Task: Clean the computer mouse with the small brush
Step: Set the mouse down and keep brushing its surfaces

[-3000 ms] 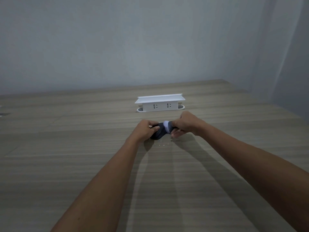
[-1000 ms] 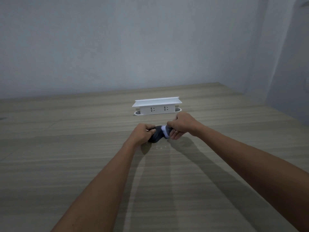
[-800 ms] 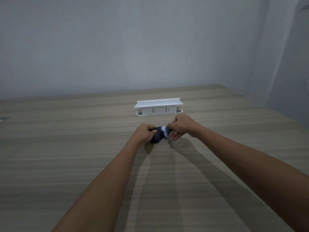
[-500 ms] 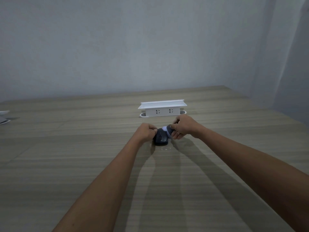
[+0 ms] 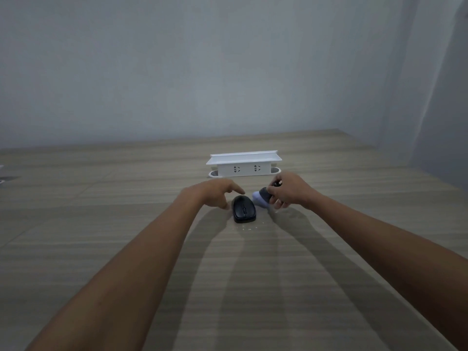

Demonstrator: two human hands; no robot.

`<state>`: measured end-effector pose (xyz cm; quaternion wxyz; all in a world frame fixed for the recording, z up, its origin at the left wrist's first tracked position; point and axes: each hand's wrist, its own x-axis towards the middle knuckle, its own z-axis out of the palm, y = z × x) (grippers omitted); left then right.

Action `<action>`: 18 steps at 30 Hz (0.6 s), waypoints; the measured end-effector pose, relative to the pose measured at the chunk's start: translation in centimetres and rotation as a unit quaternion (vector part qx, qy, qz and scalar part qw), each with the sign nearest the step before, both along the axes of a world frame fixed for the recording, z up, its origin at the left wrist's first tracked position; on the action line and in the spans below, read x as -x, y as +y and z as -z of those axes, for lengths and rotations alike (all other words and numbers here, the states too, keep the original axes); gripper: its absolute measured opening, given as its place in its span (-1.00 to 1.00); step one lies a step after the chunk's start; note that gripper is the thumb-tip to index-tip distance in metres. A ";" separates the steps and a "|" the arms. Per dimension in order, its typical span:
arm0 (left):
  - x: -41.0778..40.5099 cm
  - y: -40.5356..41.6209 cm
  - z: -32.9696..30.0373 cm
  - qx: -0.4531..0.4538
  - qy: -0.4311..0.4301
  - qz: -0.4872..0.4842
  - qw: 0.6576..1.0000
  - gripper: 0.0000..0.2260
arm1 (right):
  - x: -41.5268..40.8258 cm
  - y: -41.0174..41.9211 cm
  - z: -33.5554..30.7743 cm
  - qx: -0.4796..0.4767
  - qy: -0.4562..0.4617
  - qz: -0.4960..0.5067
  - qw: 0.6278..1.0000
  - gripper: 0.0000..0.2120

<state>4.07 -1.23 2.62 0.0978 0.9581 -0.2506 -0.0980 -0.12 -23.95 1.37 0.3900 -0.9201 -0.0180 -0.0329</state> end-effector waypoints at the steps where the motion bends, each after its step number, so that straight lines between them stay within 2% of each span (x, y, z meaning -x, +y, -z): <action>1: -0.3 -0.1 -0.1 -0.014 0.006 0.017 1.000 -0.38 | -0.1 -0.4 0.1 0.001 0.000 0.003 1.000 -0.84; 5: -1.3 -0.7 -0.5 -0.065 0.029 0.060 0.996 -0.36 | -0.2 -1.5 0.1 -0.008 0.001 0.010 1.000 -0.82; 9: -1.9 -1.0 -0.7 -0.076 0.047 0.064 0.994 -0.38 | -0.2 -2.1 0.2 -0.013 0.002 0.004 1.000 -0.83; 18: -2.1 -1.0 -0.3 -0.079 0.006 0.048 0.996 -0.46 | -0.2 -1.5 0.2 -0.012 -0.010 -0.009 1.000 -0.85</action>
